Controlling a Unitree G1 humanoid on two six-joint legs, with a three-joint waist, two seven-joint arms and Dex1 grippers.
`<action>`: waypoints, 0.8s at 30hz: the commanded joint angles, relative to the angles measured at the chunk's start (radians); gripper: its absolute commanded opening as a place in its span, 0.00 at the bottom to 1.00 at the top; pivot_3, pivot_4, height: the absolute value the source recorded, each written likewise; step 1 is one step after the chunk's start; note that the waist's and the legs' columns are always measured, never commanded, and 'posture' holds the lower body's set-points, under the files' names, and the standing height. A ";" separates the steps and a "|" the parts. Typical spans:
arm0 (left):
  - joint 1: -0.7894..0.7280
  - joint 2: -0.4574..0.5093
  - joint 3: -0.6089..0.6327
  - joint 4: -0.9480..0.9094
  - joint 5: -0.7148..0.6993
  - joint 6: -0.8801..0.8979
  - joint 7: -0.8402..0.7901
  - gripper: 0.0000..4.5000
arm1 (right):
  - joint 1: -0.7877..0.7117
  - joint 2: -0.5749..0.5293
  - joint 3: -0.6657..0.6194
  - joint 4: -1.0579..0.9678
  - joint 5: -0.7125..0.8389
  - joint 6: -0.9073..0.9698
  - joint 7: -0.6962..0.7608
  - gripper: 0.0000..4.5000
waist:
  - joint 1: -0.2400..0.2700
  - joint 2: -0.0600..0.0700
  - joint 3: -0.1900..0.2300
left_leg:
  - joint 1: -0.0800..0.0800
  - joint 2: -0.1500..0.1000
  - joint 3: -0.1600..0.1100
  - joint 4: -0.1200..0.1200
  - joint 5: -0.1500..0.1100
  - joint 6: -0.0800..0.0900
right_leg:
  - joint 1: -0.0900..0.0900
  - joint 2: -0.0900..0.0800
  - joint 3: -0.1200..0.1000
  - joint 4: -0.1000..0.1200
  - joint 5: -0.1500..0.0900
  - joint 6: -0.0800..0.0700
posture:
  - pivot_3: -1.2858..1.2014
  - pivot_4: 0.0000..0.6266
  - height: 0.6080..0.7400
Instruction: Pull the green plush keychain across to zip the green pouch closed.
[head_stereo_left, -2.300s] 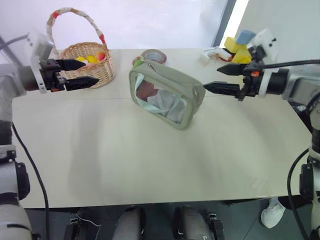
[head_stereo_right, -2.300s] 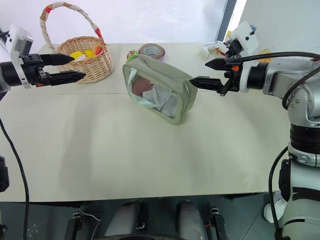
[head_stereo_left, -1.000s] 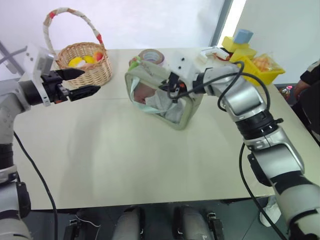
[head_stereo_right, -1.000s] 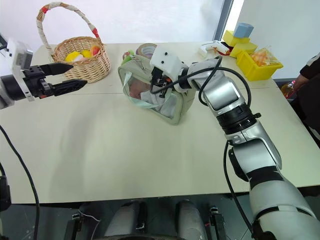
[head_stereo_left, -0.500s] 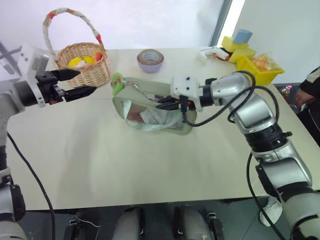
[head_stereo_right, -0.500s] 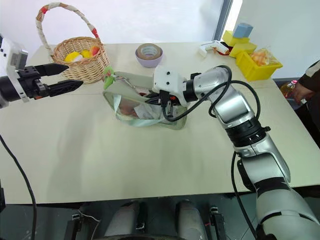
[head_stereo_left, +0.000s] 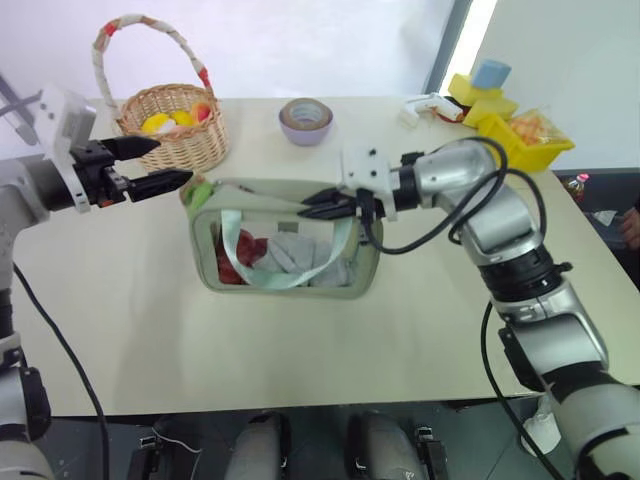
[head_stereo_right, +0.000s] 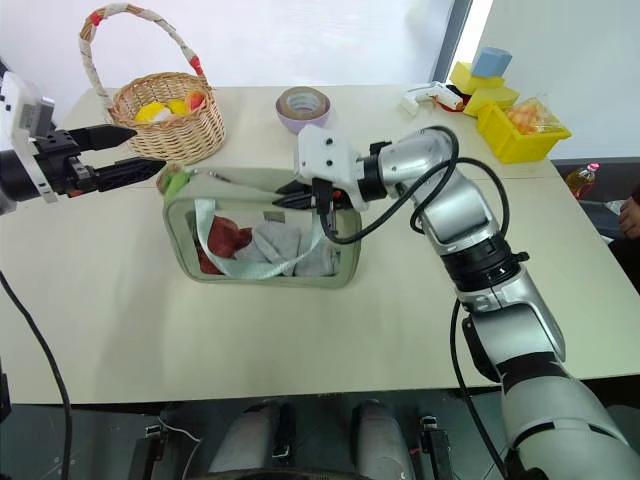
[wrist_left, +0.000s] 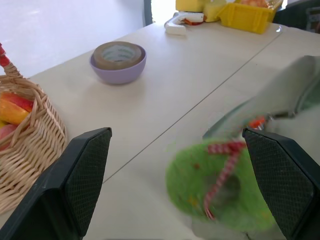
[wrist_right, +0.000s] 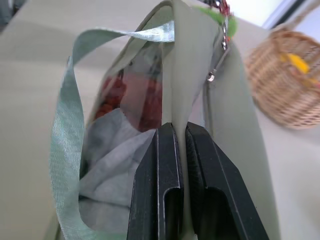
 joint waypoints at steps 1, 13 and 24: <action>0.003 0.026 0.027 -0.022 -0.012 0.003 -0.001 1.00 | 0.007 -0.024 -0.005 -0.061 0.005 -0.003 0.029 0.17 | 0.000 0.000 0.000 | 0.000 0.000 0.000 0.000 0.000 0.000 | 0.000 0.000 0.000 0.000 0.000 0.000 | 0.52 0.24 0.99; 0.032 0.120 0.023 0.025 -0.032 0.056 -0.116 1.00 | 0.061 -0.279 -0.166 -0.402 0.184 0.361 0.060 0.67 | 0.002 0.000 0.000 | 0.000 0.000 0.000 0.000 0.000 0.001 | 0.000 0.000 0.000 0.000 0.000 0.000 | 0.52 0.24 0.99; 0.092 0.240 -0.002 0.025 -0.038 0.078 -0.241 1.00 | 0.194 -0.245 -0.114 -0.376 0.143 0.303 -0.050 0.62 | 0.000 0.000 0.000 | 0.001 0.000 0.001 -0.001 -0.003 0.005 | 0.000 0.001 0.000 -0.001 0.000 0.000 | 0.52 0.24 0.99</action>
